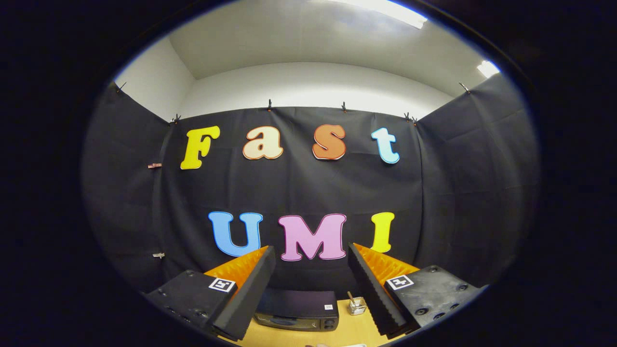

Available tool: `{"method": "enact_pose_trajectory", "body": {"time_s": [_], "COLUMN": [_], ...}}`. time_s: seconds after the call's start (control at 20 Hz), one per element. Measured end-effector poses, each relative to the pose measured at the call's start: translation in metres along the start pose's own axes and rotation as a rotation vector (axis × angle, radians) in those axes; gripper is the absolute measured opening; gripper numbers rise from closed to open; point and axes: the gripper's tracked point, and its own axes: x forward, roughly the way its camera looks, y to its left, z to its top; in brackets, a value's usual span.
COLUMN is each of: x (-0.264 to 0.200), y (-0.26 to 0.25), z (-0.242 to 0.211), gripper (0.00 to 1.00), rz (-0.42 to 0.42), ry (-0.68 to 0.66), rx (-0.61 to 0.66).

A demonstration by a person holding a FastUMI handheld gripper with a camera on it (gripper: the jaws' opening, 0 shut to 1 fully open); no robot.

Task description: Open the toaster oven, put the food inside, and close the toaster oven door.

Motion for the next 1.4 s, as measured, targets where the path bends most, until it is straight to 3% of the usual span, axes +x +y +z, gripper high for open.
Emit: {"method": "enact_pose_trajectory", "body": {"time_s": [0.3,0.6,0.9,1.4], "x": [0.052,0.102,0.132,0.136], "y": [0.038,0.059,0.047,0.042], "z": [-0.050,-0.141,-0.236,-0.398], "gripper": [0.98,0.98,0.98,0.98], "rz": [0.074,0.133,0.072,-0.008], "ry": [0.039,0.111,0.176,0.348], "rx": [0.001,-0.047,0.037,0.034]}}
